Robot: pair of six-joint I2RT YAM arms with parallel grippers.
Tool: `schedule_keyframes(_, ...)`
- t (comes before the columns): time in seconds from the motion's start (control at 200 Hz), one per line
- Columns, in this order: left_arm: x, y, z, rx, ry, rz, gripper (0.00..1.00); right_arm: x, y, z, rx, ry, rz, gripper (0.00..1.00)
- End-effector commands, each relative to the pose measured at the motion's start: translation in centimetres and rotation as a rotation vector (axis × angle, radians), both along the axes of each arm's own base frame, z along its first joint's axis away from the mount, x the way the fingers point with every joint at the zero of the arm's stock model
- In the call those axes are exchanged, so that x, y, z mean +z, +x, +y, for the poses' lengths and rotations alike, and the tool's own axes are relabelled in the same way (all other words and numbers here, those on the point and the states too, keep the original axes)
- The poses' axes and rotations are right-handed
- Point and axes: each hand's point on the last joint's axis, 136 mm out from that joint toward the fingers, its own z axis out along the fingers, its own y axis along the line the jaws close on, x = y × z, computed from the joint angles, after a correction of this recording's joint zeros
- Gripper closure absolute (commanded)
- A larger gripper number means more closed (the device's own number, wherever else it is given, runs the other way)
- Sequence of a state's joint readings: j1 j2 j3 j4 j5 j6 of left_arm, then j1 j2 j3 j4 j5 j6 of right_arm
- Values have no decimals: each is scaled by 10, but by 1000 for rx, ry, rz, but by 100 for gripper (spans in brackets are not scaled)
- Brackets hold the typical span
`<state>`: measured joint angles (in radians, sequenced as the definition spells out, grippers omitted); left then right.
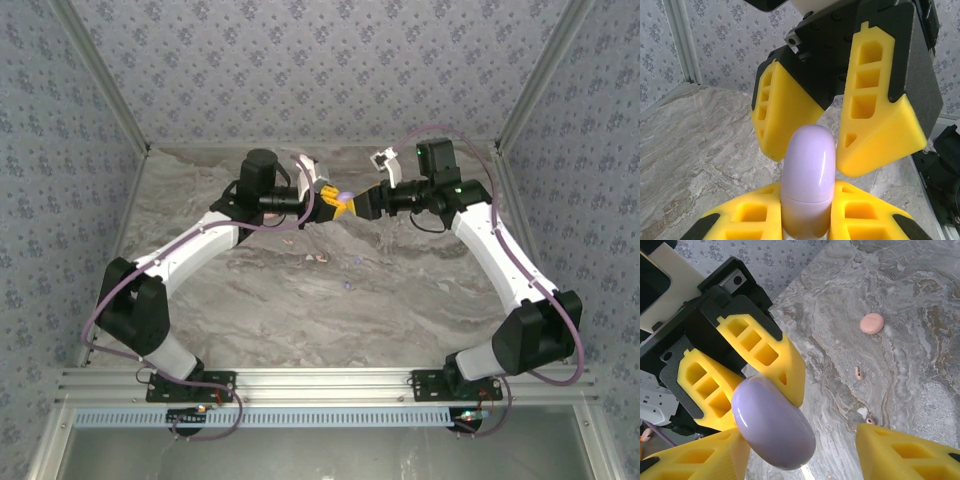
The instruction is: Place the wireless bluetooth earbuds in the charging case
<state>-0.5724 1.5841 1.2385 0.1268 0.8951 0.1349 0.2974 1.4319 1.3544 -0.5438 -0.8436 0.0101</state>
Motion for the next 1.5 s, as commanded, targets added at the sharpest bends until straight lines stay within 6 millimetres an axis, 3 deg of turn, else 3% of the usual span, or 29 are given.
schedule_keyframes(0.0, 22, -19, 0, -65, -37, -77, 85, 8, 12, -7, -65, -30, -38, 40)
schedule_keyframes(0.285, 20, -30, 0, -94, -30, -81, 86, 8, 27, -17, -152, -46, -44, 40)
schedule_keyframes(0.655, 25, -36, 0, -117, -49, -86, 87, 1, 27, -17, -151, -66, -13, 40)
schedule_keyframes(1.039, 6, -8, -1, -7, -34, 2, 87, 24, 20, -18, -146, -35, -66, 37)
schedule_keyframes(1.494, -2, 4, 5, 53, -24, 44, 88, 22, 18, -25, -179, -54, -75, 35)
